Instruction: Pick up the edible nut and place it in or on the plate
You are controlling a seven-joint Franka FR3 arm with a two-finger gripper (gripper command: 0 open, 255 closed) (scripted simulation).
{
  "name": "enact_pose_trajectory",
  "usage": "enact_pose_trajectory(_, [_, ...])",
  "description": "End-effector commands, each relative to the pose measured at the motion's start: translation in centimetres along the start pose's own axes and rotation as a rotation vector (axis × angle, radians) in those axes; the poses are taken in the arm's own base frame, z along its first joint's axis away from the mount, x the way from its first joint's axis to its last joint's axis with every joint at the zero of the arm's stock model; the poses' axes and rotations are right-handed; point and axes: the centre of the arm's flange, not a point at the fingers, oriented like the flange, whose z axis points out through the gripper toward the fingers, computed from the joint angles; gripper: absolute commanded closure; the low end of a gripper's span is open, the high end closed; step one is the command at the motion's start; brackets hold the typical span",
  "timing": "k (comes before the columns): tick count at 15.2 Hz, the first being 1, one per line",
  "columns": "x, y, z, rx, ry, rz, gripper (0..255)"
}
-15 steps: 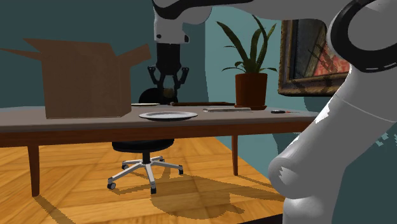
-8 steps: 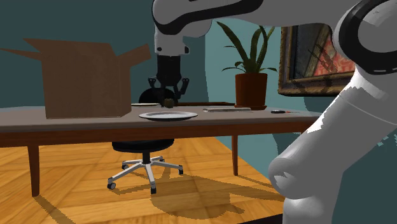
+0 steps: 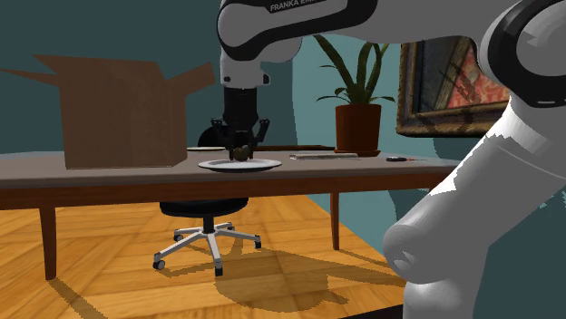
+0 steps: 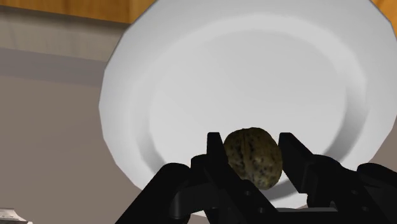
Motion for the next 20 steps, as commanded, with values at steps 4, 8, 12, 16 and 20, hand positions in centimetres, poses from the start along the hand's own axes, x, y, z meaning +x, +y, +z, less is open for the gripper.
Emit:
enact_pose_trajectory(4, [0.0,0.0,0.0,0.0,0.0,0.0,0])
enact_pose_trajectory(8, [0.0,0.0,0.0,0.0,0.0,0.0,0])
enact_pose_trajectory(12, [0.0,0.0,-5.0,0.0,0.0,0.0,0])
enact_pose_trajectory(16, [0.0,0.0,-5.0,0.0,0.0,0.0,0])
enact_pose_trajectory(20, [0.0,0.0,-5.0,0.0,0.0,0.0,0])
